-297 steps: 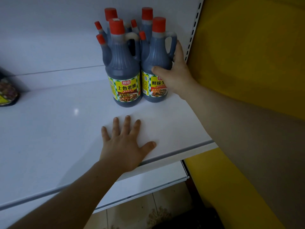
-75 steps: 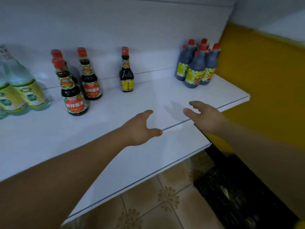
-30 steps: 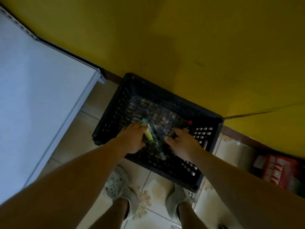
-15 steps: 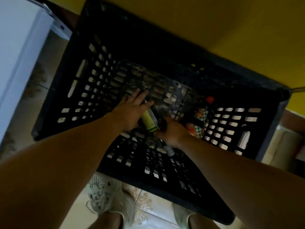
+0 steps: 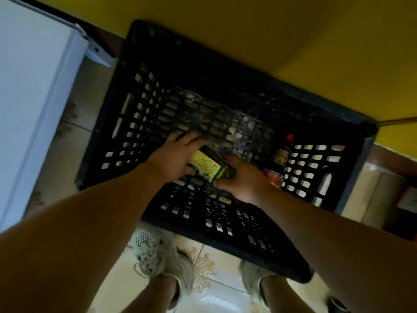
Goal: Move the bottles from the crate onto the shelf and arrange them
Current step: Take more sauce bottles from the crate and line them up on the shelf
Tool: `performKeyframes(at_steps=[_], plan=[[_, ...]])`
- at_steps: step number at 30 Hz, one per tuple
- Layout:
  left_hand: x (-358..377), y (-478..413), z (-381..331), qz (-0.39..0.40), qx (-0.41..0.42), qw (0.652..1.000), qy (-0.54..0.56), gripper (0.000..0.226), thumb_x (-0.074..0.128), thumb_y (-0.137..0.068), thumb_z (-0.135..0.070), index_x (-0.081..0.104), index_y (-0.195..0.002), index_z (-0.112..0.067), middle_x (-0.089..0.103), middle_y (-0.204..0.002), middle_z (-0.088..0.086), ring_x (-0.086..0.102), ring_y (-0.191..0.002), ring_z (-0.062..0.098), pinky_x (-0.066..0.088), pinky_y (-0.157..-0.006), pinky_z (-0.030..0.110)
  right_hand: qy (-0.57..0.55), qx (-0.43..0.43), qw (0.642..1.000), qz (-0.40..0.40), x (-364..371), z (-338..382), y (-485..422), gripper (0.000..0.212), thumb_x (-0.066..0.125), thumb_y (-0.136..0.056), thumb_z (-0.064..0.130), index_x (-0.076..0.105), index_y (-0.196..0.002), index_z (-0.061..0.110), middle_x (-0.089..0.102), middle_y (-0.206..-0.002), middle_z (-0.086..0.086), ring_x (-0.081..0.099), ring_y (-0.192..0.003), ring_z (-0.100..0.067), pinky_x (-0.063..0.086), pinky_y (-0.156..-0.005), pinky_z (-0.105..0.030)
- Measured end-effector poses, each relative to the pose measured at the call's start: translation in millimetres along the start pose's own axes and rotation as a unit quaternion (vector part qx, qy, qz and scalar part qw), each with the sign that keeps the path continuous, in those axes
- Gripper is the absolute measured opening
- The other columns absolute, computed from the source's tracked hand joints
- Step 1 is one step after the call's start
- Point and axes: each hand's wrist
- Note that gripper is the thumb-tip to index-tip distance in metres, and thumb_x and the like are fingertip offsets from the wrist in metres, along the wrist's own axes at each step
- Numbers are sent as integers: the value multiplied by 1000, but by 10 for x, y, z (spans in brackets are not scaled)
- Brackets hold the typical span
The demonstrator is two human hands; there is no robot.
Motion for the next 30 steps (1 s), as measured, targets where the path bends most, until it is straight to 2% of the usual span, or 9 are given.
performKeyframes(at_steps=[5, 9, 11, 14, 16, 18, 24, 27, 30], plan=[[-461, 822, -154, -50, -17, 997, 61, 91, 76, -73, -39, 25, -147, -25, 24, -152, -1, 21, -137, 28, 16, -113, 34, 176, -22, 981, 78, -532, 657, 709, 72, 56, -88, 55, 25, -149, 33, 50, -141, -6, 55, -116, -25, 40, -72, -23], [-786, 1484, -308, -87, -80, 977, 178, 89, 82, -65, -40, 37, -141, -23, 38, -141, -2, 39, -127, 25, 31, -107, 37, 279, 40, 953, 111, -1033, 1207, 1316, 76, 38, -84, 74, 44, -139, 22, 55, -132, -8, 56, -109, -25, 41, -74, -27], [-912, 1804, -399, -125, -113, 951, 258, 83, 85, -63, -33, 46, -135, -20, 48, -129, -1, 50, -111, 18, 41, -96, 33, 286, 31, 956, 61, -1210, 1449, 1563, 70, 41, -83, 75, 60, -115, 16, 60, -104, -7, 59, -91, -24, 41, -67, -29], [-1032, 2246, -565, -149, -164, 884, 411, 68, 86, -61, -28, 54, -121, -26, 56, -112, -7, 58, -97, 11, 49, -82, 30, 28, -11, 997, -74, -1323, 1745, 1869, 35, 66, -85, 50, 57, -98, 19, 58, -95, -7, 55, -80, -23, 46, -72, -40], [-1073, 2452, -684, -147, -175, 843, 488, 61, 83, -55, -42, 58, -110, -31, 65, -105, -7, 64, -93, 10, 55, -83, 38, -201, -27, 970, -132, -1282, 1974, 2080, 31, 71, -85, 33, 53, -105, 16, 58, -107, -12, 56, -84, -26, 51, -80, -46], [-1113, 2611, -818, -146, -184, 806, 543, 67, 78, -52, -51, 58, -113, -32, 70, -100, -8, 67, -91, 9, 57, -82, 41, -316, -45, 938, -133, -1187, 2167, 2259, 28, 67, -89, 27, 53, -111, 15, 62, -110, -9, 61, -93, -25, 54, -86, -47], [-1317, 3166, -1369, -186, -185, 709, 654, 46, 76, -78, -21, 56, -119, -19, 70, -104, 0, 69, -92, 17, 58, -80, 36, -276, -158, 945, -74, -1132, 2534, 2779, 11, 54, -97, 27, 49, -102, 35, 57, -95, 17, 59, -88, -4, 49, -73, -24], [-1541, 3649, -1690, -221, -176, 680, 676, 44, 75, -78, -24, 54, -117, -23, 68, -102, -6, 68, -87, 10, 57, -73, 27, -237, -202, 949, -59, -1224, 2786, 3308, 16, 54, -97, 28, 50, -111, 33, 60, -103, 9, 61, -103, -15, 50, -90, -34], [-1877, 4263, -1985, -269, -160, 680, 663, 42, 73, -79, -26, 53, -117, -24, 65, -100, -12, 64, -87, 3, 55, -75, 24, -214, -247, 944, -50, -1350, 3121, 3929, 9, 56, -95, 30, 54, -103, 34, 63, -102, 3, 64, -101, -20, 51, -95, -42]])
Point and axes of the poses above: each hand's wrist, its own y-axis away from the middle knuckle, its own x-axis out of the palm, z = x × y
